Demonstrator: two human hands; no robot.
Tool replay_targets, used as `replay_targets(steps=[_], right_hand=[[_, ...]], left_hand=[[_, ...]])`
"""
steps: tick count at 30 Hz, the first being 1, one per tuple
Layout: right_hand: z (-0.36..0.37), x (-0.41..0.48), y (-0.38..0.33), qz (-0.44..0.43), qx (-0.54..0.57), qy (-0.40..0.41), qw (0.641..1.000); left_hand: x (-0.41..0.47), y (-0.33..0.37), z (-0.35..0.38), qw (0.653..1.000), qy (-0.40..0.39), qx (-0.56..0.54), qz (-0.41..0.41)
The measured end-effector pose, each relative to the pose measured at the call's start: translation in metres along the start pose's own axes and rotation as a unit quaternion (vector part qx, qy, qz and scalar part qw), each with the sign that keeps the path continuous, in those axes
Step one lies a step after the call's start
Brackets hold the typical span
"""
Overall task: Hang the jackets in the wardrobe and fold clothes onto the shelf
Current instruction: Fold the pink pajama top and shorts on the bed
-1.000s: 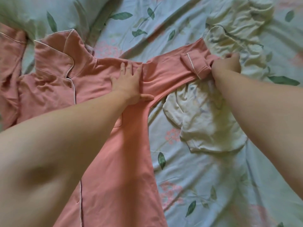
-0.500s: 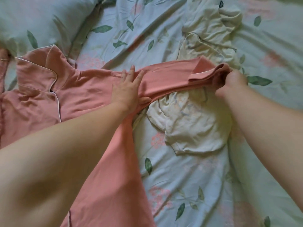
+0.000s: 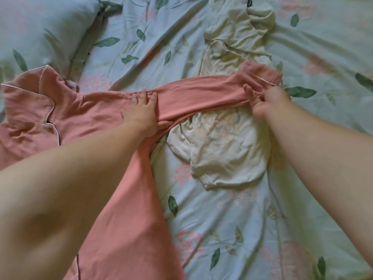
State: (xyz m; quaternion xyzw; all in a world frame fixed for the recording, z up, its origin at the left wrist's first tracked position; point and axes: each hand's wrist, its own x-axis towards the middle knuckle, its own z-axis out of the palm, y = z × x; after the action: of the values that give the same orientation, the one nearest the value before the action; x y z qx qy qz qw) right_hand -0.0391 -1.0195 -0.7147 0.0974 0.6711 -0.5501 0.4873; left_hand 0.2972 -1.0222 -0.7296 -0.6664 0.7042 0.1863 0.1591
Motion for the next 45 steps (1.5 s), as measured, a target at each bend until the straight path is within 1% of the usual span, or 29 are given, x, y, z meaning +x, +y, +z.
replay_targets(steps=[3,5,7,9,11,12,14,16,21,24,25,27,29,30,31,32,33,34,35,36,37,38,39,40,41,42,43,44,45], right_hand=[[0.005,-0.008,-0.003,-0.015,-0.172,-0.009,0.985],[0.006,-0.018,-0.006,0.000,-0.232,-0.032,0.972],[0.008,-0.019,-0.007,-0.009,-0.229,-0.067,0.971],[0.006,-0.015,-0.009,-0.037,-0.193,-0.133,0.971],[0.005,-0.009,-0.013,-0.050,-0.149,-0.136,0.978],[0.005,-0.006,-0.017,-0.046,-0.149,-0.102,0.983],[0.007,-0.002,-0.029,-0.016,-0.137,-0.013,0.990],[0.010,0.000,-0.037,-0.004,-0.070,0.005,0.998],[0.020,-0.018,-0.048,-0.027,0.137,-0.080,0.987],[0.030,-0.052,-0.054,-0.032,0.168,-0.157,0.973],[0.033,-0.066,-0.052,-0.031,0.175,-0.180,0.967],[0.041,-0.101,-0.041,-0.038,0.154,-0.235,0.959],[0.048,-0.140,-0.019,-0.041,0.109,-0.281,0.953],[0.051,-0.158,-0.003,-0.050,0.076,-0.298,0.950],[0.051,-0.179,0.017,-0.069,0.033,-0.318,0.945],[0.050,-0.201,0.041,-0.103,-0.022,-0.341,0.934],[0.048,-0.224,0.067,-0.148,-0.090,-0.365,0.915],[0.044,-0.246,0.092,-0.192,-0.169,-0.388,0.886],[0.040,-0.267,0.119,-0.230,-0.251,-0.408,0.847],[0.035,-0.287,0.145,-0.259,-0.326,-0.425,0.804],[0.030,-0.305,0.169,-0.282,-0.388,-0.441,0.758],[0.026,-0.321,0.192,-0.296,-0.434,-0.463,0.714],[0.022,-0.337,0.213,-0.305,-0.470,-0.485,0.672],[0.020,-0.351,0.232,-0.314,-0.498,-0.502,0.633],[0.018,-0.364,0.249,-0.320,-0.520,-0.516,0.601],[0.016,-0.376,0.266,-0.321,-0.533,-0.526,0.580],[0.015,-0.387,0.281,-0.313,-0.541,-0.536,0.567],[0.014,-0.397,0.295,-0.299,-0.548,-0.547,0.558],[0.014,-0.405,0.309,-0.284,-0.556,-0.557,0.547]], left_hand=[[-0.010,0.005,0.004,0.997,0.071,-0.005,0.024],[-0.015,0.007,0.011,0.991,0.126,0.005,0.044],[-0.019,0.006,0.018,0.985,0.164,0.013,0.052],[-0.024,0.005,0.022,0.977,0.204,0.009,0.059],[-0.030,0.002,0.026,0.958,0.266,-0.009,0.103],[-0.034,0.002,0.027,0.948,0.284,-0.012,0.142],[-0.041,-0.001,0.032,0.937,0.274,-0.005,0.218],[-0.047,-0.002,0.038,0.939,0.250,-0.006,0.237],[-0.057,0.005,0.048,0.942,0.269,-0.063,0.188],[-0.071,0.006,0.055,0.935,0.283,-0.037,0.211],[-0.073,0.004,0.059,0.941,0.264,-0.041,0.209],[-0.077,0.000,0.063,0.963,0.198,-0.086,0.159],[-0.083,0.001,0.056,0.965,0.141,-0.210,0.068],[-0.085,0.003,0.047,0.933,0.123,-0.338,0.003],[-0.091,0.005,0.031,0.862,0.095,-0.493,-0.074],[-0.098,0.004,0.016,0.751,0.071,-0.642,-0.140],[-0.107,-0.003,0.005,0.645,0.044,-0.740,-0.185],[-0.120,-0.015,-0.011,0.551,-0.016,-0.813,-0.189],[-0.133,-0.032,-0.020,0.477,-0.088,-0.863,-0.143],[-0.151,-0.052,-0.024,0.446,-0.134,-0.883,-0.062],[-0.169,-0.075,-0.022,0.369,-0.226,-0.899,0.073],[-0.189,-0.101,-0.026,0.408,-0.193,-0.890,0.067],[-0.211,-0.124,-0.018,0.398,-0.213,-0.886,0.104],[-0.217,-0.148,-0.025,0.428,-0.201,-0.879,0.059],[-0.233,-0.156,-0.031,0.468,-0.227,-0.854,-0.004],[-0.237,-0.178,-0.026,0.478,-0.200,-0.850,-0.098],[-0.247,-0.193,-0.027,0.515,-0.175,-0.813,-0.207],[-0.256,-0.215,-0.021,0.556,-0.151,-0.780,-0.244],[-0.264,-0.234,-0.012,0.592,-0.156,-0.743,-0.272]])
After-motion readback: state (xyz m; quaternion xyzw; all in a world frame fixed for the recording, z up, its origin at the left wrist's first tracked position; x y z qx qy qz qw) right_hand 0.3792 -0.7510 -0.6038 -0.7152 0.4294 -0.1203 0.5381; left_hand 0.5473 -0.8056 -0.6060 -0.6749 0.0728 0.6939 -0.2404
